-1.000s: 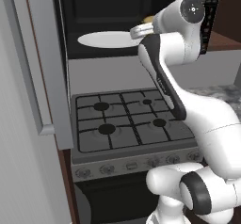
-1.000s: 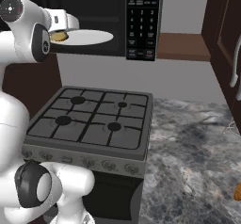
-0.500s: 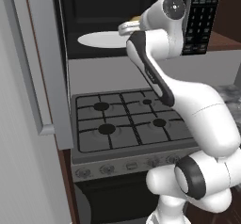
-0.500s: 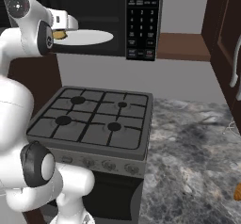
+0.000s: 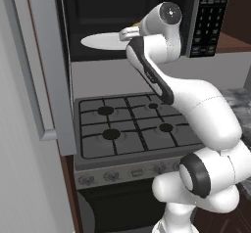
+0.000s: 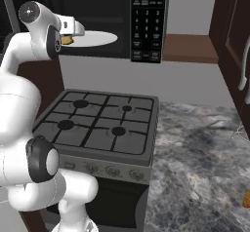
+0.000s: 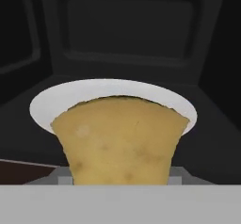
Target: Place the sponge inside the microwave to prepare for sanitizing.
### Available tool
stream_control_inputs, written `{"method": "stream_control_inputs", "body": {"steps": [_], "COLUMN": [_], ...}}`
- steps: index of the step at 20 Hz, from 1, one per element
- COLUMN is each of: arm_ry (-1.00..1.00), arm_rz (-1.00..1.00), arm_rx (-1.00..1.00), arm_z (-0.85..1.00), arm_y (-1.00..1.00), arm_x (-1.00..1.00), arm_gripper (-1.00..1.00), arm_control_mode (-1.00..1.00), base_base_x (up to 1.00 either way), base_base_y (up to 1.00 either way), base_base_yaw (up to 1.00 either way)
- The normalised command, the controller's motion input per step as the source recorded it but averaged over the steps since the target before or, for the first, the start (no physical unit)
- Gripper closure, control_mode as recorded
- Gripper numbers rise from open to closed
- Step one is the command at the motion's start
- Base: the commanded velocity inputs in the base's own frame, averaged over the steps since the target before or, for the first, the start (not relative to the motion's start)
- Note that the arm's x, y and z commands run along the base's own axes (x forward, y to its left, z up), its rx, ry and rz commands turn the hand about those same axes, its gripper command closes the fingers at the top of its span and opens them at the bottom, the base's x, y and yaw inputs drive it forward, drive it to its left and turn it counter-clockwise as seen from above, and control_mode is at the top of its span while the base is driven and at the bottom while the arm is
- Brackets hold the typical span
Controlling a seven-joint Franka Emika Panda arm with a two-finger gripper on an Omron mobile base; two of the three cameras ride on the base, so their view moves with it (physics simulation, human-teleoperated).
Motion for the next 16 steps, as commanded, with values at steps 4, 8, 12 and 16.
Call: {"method": "stream_control_inputs", "body": {"steps": [4,8,12,16], "arm_ry": [0.04,0.00,0.00,0.00], "arm_rz": [0.00,0.00,0.00,0.00], "arm_rx": [0.00,0.00,0.00,0.00], "arm_z": [-0.01,-0.08,-0.15,-0.19], "arm_y": [0.00,0.00,0.00,0.00], "arm_x": [0.29,0.31,0.35,0.36], "arm_gripper": [1.00,1.00,1.00,1.00], "arm_control_mode": [-1.00,-1.00,-1.00,-1.00], "base_base_x": [0.00,0.00,0.00,0.00], "base_base_y": [0.00,0.00,0.00,0.00], "base_base_yaw": [0.00,0.00,0.00,0.00]}}
